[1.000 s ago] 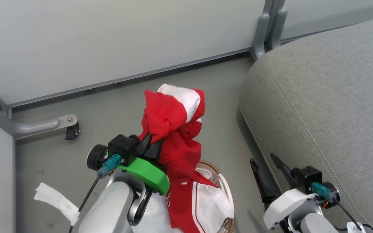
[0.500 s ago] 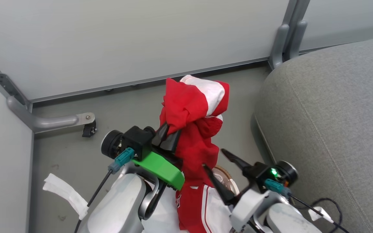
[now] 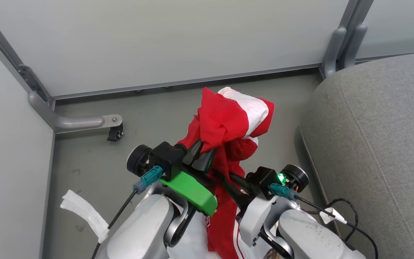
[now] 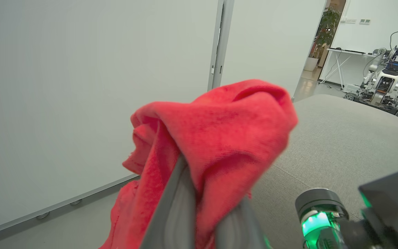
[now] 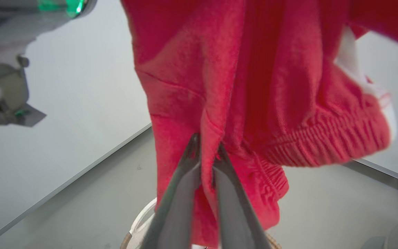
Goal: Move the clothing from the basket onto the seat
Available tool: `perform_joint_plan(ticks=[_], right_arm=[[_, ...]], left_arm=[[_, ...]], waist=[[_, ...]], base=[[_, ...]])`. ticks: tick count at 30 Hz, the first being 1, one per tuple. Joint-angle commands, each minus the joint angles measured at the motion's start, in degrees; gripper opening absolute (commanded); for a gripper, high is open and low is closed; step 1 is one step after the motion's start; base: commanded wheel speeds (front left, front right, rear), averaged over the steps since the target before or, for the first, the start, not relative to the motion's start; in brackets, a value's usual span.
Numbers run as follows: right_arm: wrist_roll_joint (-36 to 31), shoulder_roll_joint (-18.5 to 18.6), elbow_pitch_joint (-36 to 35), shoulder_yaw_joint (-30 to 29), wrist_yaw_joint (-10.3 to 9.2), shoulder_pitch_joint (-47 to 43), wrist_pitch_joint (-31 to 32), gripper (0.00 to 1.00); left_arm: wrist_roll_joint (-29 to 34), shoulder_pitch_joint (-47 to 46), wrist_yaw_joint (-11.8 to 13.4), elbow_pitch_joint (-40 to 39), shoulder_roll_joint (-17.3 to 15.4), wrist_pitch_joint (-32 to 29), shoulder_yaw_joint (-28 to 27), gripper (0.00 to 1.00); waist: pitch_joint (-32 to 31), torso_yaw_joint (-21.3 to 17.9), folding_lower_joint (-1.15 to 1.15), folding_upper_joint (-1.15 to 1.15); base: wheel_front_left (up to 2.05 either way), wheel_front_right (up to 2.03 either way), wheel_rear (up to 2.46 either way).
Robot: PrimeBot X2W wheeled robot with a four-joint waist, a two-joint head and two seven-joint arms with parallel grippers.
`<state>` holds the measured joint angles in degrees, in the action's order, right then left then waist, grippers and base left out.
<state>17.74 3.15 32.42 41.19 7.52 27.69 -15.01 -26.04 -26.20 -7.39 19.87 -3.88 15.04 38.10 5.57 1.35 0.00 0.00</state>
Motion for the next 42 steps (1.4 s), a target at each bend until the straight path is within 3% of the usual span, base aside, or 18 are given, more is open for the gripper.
perform_joint_plan(ticks=[1,26,27,34,42], right_arm=[[0.49,0.18,0.59,0.22,-0.06,0.11,-0.24,0.0],[1.22,-0.14,-2.32,-1.73,-0.06,-1.9,-0.25,0.0],[0.96,-0.11,-2.66,-2.15,-0.06,-2.02,-0.25,0.0],[0.89,-0.12,-5.74,-3.95,-0.06,-3.17,-0.25,0.0],[1.53,-0.16,-8.64,-5.34,-0.06,-4.65,-0.25,0.0]], left_arm=[[-0.49,-0.46,-0.17,-0.07,0.26,0.21,-0.08,0.0],[1.05,0.34,-0.17,-2.43,-0.58,0.21,-2.2,0.0],[1.37,0.81,-0.17,-2.68,-0.65,0.21,-2.3,1.0],[4.14,2.27,-0.18,-3.97,-1.76,0.11,-4.11,1.0],[5.87,2.54,-0.18,-4.05,-2.97,0.11,-5.3,1.0]], waist=[[-0.06,0.11,0.0,0.0],[0.62,-2.88,0.0,0.0],[0.73,-3.29,0.0,0.0],[1.61,-9.21,0.0,0.0],[3.37,-21.08,0.0,0.0]], base=[[0.0,0.0,0.0],[0.0,0.0,0.0],[0.0,0.0,0.0],[0.0,0.0,0.0],[0.0,0.0,0.0]])
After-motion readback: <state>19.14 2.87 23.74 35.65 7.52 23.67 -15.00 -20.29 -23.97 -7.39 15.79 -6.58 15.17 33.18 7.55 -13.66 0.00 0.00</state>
